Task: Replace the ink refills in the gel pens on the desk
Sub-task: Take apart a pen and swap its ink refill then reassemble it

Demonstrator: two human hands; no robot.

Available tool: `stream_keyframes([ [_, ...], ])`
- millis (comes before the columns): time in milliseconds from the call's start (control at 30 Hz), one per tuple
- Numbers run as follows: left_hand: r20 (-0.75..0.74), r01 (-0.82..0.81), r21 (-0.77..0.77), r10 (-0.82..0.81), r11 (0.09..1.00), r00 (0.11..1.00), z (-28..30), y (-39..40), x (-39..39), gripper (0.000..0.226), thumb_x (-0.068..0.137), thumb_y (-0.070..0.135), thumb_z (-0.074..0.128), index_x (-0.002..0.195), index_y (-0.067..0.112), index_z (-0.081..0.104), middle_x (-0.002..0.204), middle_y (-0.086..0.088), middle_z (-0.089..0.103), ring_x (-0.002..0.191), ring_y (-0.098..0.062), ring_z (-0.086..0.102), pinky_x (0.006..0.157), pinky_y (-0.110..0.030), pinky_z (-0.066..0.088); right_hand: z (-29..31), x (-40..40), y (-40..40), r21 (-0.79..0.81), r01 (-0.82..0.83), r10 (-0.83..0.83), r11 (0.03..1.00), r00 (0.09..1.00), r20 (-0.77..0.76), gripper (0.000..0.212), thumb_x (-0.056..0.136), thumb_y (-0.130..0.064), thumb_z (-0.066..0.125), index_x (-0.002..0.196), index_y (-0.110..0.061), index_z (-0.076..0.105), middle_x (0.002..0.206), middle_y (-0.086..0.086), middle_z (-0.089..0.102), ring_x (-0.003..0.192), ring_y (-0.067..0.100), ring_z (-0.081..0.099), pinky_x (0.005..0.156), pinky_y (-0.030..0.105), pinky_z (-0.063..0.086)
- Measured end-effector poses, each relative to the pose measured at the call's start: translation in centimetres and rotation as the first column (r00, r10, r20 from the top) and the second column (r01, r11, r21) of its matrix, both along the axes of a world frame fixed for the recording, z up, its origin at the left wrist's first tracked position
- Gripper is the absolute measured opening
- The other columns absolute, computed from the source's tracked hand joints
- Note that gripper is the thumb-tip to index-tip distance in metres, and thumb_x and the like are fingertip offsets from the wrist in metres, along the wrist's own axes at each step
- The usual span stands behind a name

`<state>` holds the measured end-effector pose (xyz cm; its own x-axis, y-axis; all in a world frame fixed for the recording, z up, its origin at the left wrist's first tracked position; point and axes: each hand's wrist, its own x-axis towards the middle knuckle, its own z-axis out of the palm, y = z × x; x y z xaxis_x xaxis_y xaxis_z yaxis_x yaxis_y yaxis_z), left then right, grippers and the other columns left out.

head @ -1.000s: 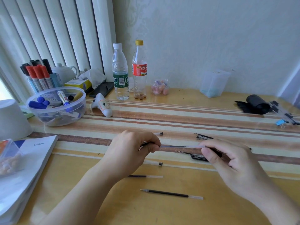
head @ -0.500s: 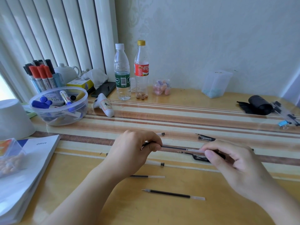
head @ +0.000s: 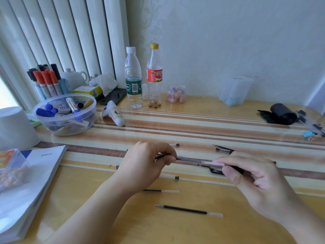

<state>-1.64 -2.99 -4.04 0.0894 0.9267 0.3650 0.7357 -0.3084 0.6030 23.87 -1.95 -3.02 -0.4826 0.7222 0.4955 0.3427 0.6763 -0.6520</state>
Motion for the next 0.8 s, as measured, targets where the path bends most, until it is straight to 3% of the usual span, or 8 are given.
stream_keyframes([
  [167,-0.134,-0.021,0.081,0.032,0.996,0.990,-0.1,0.0,-0.2,0.005,0.087,0.029,0.068,0.084,0.032,0.071,0.063,0.017,0.064,0.059,-0.007,0.056,0.053,-0.023,0.044,0.1,0.2,0.1,0.101,0.119,-0.134,0.988,0.978,0.162,0.027,0.090,-0.040,0.050,0.098,-0.028,0.074,0.081,-0.022,0.066,0.069,0.006,0.063,0.052,0.014,0.043],
  [267,-0.186,-0.012,0.130,0.036,0.991,0.982,-0.2,-0.1,-0.1,0.006,0.086,0.034,0.065,0.086,0.032,0.071,0.064,0.013,0.068,0.056,-0.012,0.058,0.053,-0.027,0.049,0.2,0.4,0.1,0.181,0.195,-0.247,0.964,0.909,0.335,0.029,0.091,-0.046,0.046,0.095,-0.035,0.073,0.083,-0.032,0.066,0.073,-0.005,0.062,0.055,0.016,0.048],
  [367,-0.173,0.051,0.132,-0.027,0.990,0.985,-0.3,-0.4,0.6,0.013,0.083,0.040,0.061,0.087,0.033,0.070,0.072,0.016,0.071,0.061,-0.008,0.063,0.056,-0.029,0.052,0.0,0.3,0.0,0.215,0.206,-0.286,0.954,0.836,0.469,0.026,0.090,-0.047,0.047,0.095,-0.038,0.071,0.081,-0.030,0.067,0.066,-0.005,0.060,0.053,0.021,0.052],
  [433,-0.153,0.101,0.099,-0.086,0.990,0.985,-0.5,-0.6,1.3,0.014,0.082,0.043,0.061,0.090,0.034,0.070,0.076,0.017,0.073,0.066,-0.002,0.064,0.061,-0.028,0.052,-0.3,-0.2,-0.2,0.175,0.170,-0.236,0.970,0.833,0.501,0.031,0.087,-0.054,0.045,0.102,-0.041,0.068,0.084,-0.032,0.065,0.070,-0.005,0.060,0.057,0.019,0.052],
  [533,-0.040,0.148,0.078,-0.145,0.986,0.989,-0.6,-1.0,2.1,0.021,0.081,0.047,0.064,0.099,0.036,0.068,0.079,0.019,0.073,0.063,0.003,0.061,0.064,-0.026,0.052,-0.8,-1.2,-0.7,0.017,0.149,-0.142,0.989,0.896,0.421,0.036,0.079,-0.061,0.046,0.105,-0.043,0.065,0.085,-0.033,0.061,0.084,-0.003,0.059,0.067,0.015,0.048],
  [633,0.156,0.179,0.078,-0.190,0.981,0.969,-0.4,-1.1,2.2,0.022,0.081,0.040,0.070,0.101,0.032,0.068,0.085,0.018,0.075,0.076,0.001,0.070,0.075,-0.029,0.056,-1.0,-1.7,-0.8,0.001,0.099,-0.092,0.995,0.926,0.367,0.029,0.080,-0.054,0.050,0.095,-0.036,0.066,0.091,-0.023,0.064,0.082,0.001,0.060,0.068,0.015,0.045],
  [733,0.333,0.146,0.106,-0.173,0.984,0.927,0.1,-1.1,2.0,0.024,0.081,0.030,0.075,0.103,0.025,0.069,0.087,0.013,0.077,0.087,0.000,0.071,0.080,-0.034,0.058,-0.8,-1.6,-0.8,-0.018,0.116,-0.104,0.993,0.945,0.310,0.014,0.086,-0.042,0.056,0.093,-0.036,0.067,0.093,-0.021,0.064,0.073,0.007,0.060,0.060,0.015,0.045],
  [800,0.412,0.127,0.098,-0.157,0.987,0.898,0.4,-1.1,1.9,0.025,0.078,0.033,0.073,0.100,0.024,0.068,0.085,0.012,0.077,0.085,-0.003,0.072,0.077,-0.037,0.058,-0.7,-1.6,-0.8,-0.029,0.114,-0.102,0.993,0.957,0.270,0.016,0.088,-0.044,0.053,0.097,-0.039,0.065,0.088,-0.021,0.066,0.069,0.009,0.061,0.055,0.015,0.044],
])
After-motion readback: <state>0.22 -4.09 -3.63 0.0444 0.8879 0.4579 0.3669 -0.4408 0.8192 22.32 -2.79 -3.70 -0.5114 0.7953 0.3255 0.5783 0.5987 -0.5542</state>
